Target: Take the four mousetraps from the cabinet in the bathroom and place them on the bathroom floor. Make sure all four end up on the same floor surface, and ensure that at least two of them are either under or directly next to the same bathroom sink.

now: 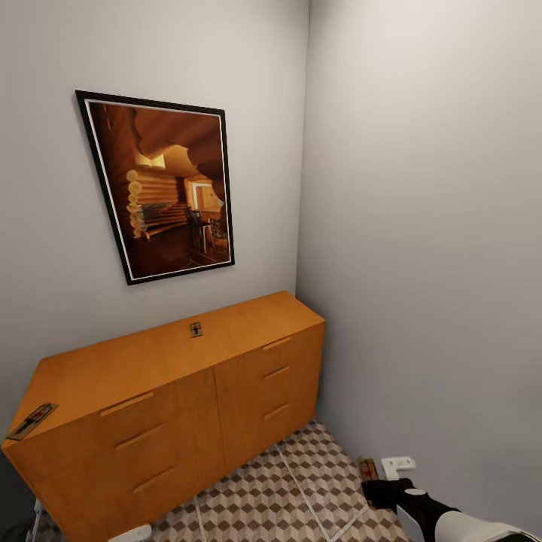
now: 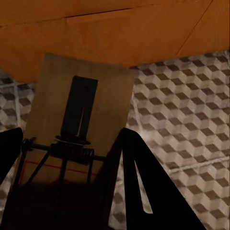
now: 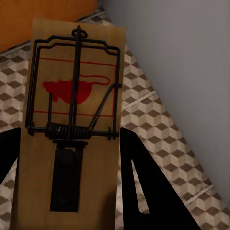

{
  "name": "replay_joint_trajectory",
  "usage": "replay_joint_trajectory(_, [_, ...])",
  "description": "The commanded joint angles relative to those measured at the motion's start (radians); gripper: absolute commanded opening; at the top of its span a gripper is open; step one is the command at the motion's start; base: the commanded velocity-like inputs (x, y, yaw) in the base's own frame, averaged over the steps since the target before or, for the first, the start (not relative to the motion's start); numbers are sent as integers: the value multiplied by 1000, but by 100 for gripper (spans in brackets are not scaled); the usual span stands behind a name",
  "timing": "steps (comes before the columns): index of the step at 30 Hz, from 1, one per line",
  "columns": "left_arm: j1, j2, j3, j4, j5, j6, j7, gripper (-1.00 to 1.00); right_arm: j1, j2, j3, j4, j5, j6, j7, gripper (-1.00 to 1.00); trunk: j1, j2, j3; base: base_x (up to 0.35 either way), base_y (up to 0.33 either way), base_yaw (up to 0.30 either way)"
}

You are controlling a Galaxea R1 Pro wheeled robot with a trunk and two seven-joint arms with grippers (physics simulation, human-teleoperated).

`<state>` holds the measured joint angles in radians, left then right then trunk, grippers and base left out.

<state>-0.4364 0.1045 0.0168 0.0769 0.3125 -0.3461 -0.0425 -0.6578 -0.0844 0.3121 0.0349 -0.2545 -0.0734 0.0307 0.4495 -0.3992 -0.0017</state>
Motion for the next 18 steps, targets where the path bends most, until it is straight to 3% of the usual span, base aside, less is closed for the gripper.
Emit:
replay_joint_trajectory(1, [12, 8, 0, 4, 29, -46, -7, -100, 0, 5, 8, 5, -11, -6, 6, -100, 0, -1, 0, 0, 0, 0])
replay_joint_trajectory(4, [34, 14, -1, 4, 67, -137, -9, -100, 4, 13, 9, 5, 4, -8, 6, -100, 0, -1, 0, 0, 0, 0])
replay_joint_trajectory(7, [44, 14, -1, 4, 78, -174, -14, -100, 10, 16, 8, 5, 17, -11, 6, -100, 0, -1, 0, 0, 0, 0])
replay_joint_trajectory(11, [47, 12, -1, 4, 83, -187, -19, -100, 25, 16, 7, 6, 19, -14, 5, -100, 0, -1, 0, 0, 0, 0])
replay_joint_trajectory(18, [54, -8, -3, 6, 83, -181, -20, -100, 126, 13, 7, 6, 17, -81, 4, -100, 0, -1, 0, 0, 0, 0])
